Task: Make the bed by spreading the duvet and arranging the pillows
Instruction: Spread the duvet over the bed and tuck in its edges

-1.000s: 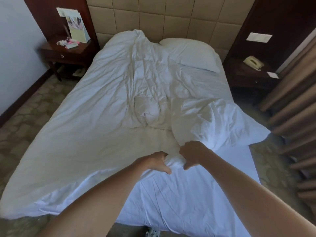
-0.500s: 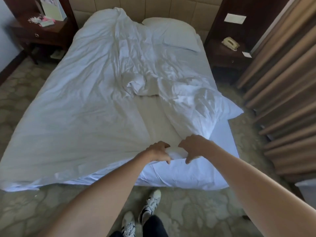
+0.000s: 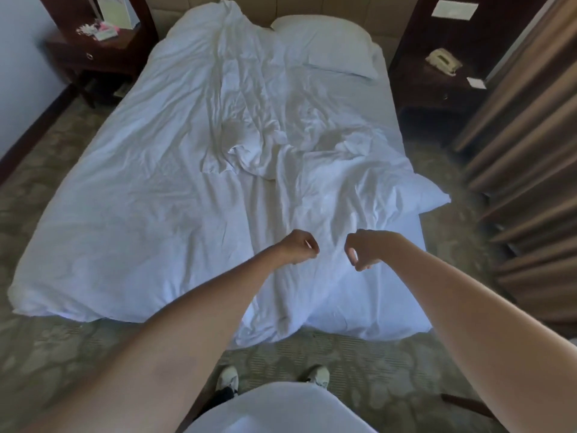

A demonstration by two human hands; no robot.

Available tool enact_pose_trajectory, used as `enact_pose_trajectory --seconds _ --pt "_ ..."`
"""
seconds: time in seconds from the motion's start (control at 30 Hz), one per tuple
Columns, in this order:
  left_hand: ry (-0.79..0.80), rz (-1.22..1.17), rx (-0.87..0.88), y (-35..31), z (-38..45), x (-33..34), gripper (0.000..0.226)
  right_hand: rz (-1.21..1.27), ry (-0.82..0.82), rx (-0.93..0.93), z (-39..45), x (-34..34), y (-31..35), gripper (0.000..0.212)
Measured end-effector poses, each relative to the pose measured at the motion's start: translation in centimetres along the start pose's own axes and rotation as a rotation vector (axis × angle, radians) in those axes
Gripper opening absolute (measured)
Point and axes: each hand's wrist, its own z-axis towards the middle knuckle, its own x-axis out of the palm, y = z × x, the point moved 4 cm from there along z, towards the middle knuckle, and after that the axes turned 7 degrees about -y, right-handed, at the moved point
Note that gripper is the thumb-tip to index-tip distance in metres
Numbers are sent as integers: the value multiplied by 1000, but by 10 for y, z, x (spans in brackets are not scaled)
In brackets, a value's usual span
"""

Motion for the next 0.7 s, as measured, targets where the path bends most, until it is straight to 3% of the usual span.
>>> enact_pose_trajectory --seconds 0.3,0.53,0.7 --pt "-34 57 4 -71 38 42 13 82 -72 20 -8 -10 -95 16" --pt "-82 163 5 -92 90 37 11 100 -129 -6 27 -33 -137 2" --pt "-75 293 55 -116 152 34 15 101 -132 18 61 -55 -181 5"
